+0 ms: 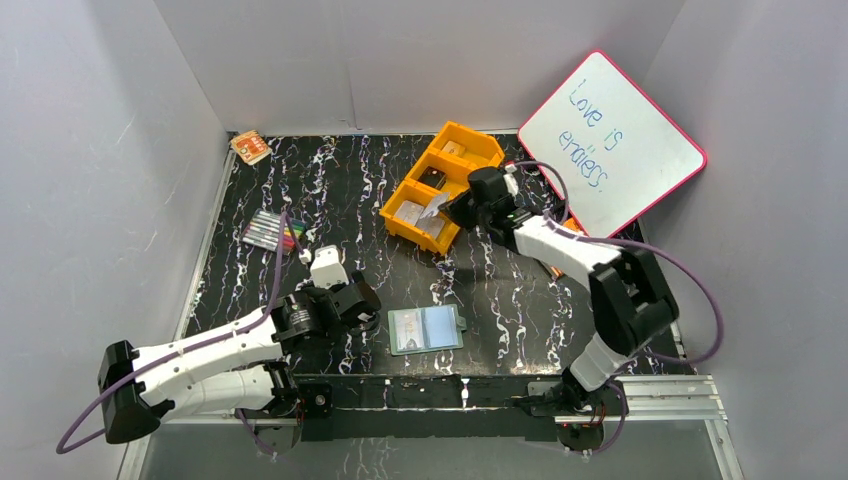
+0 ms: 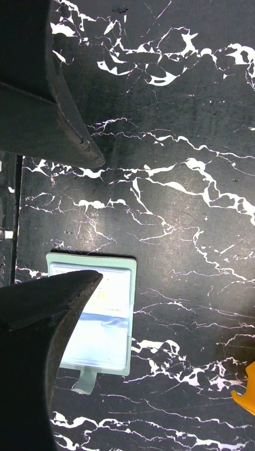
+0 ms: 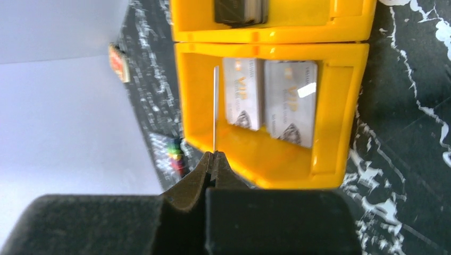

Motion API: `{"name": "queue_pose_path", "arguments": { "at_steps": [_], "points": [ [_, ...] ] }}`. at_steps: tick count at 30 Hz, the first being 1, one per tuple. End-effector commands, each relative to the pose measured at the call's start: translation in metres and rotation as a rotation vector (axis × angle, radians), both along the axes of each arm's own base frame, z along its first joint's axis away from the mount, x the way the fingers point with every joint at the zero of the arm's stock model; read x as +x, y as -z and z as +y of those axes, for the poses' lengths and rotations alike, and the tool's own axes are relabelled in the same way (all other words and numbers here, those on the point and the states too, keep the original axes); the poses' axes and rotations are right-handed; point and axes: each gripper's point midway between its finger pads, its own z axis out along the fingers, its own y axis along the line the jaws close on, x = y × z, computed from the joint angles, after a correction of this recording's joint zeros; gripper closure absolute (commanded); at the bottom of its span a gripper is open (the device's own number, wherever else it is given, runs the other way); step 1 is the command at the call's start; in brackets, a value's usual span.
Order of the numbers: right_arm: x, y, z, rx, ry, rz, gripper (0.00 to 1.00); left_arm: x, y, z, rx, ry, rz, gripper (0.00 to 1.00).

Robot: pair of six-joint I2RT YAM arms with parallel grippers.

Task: Put the credit cards into the card holder
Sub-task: Pick up the credit card from the storage box.

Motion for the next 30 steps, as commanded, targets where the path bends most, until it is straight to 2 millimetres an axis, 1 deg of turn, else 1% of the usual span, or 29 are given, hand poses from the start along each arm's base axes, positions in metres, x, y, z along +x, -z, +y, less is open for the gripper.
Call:
{"name": "queue_pose_path", "arguments": {
  "at_steps": [1,4,9,12,13,17,20,22,24,26,27,30],
  "points": [
    [-0.015,-0.069,-0.016,0.123,0.025,-0.030,1.00,0.009,-0.015,0.012,-0.008,-0.050,-0.073,0.33],
    [-0.034,-0.086,-0.030,0.181,0.020,-0.004,1.00,0.012,-0.020,0.011,-0.023,-0.055,-0.100,0.32],
    [-0.079,-0.111,-0.045,0.328,-0.031,0.021,1.00,0.016,-0.032,0.006,-0.045,-0.045,-0.130,0.32],
    [-0.101,-0.129,-0.055,0.375,-0.056,0.006,1.00,0.016,-0.037,0.003,-0.064,-0.028,-0.136,0.32],
    [-0.108,-0.135,-0.057,0.386,-0.069,0.000,1.00,0.016,-0.038,0.002,-0.072,-0.019,-0.136,0.32],
    [-0.129,-0.159,-0.053,0.421,-0.161,-0.022,1.00,0.014,-0.040,-0.004,-0.116,0.012,-0.138,0.32],
    [-0.141,-0.169,-0.054,0.410,-0.202,-0.031,1.00,0.011,-0.042,-0.009,-0.147,0.035,-0.132,0.32],
    [-0.147,-0.176,-0.055,0.385,-0.247,-0.066,1.00,0.008,-0.041,-0.014,-0.164,0.062,-0.120,0.31],
    [-0.149,-0.177,-0.054,0.265,-0.349,-0.149,1.00,0.005,-0.038,-0.022,-0.187,0.104,-0.104,0.31],
    [-0.153,-0.171,-0.058,0.126,-0.446,-0.196,1.00,0.000,-0.037,-0.038,-0.220,0.185,-0.086,0.30],
    [-0.155,-0.165,-0.061,0.050,-0.496,-0.222,1.00,-0.003,-0.036,-0.046,-0.240,0.224,-0.075,0.30],
    [-0.169,-0.136,-0.076,-0.130,-0.624,-0.242,1.00,-0.013,-0.028,-0.067,-0.266,0.321,-0.017,0.25]
  ]
}}
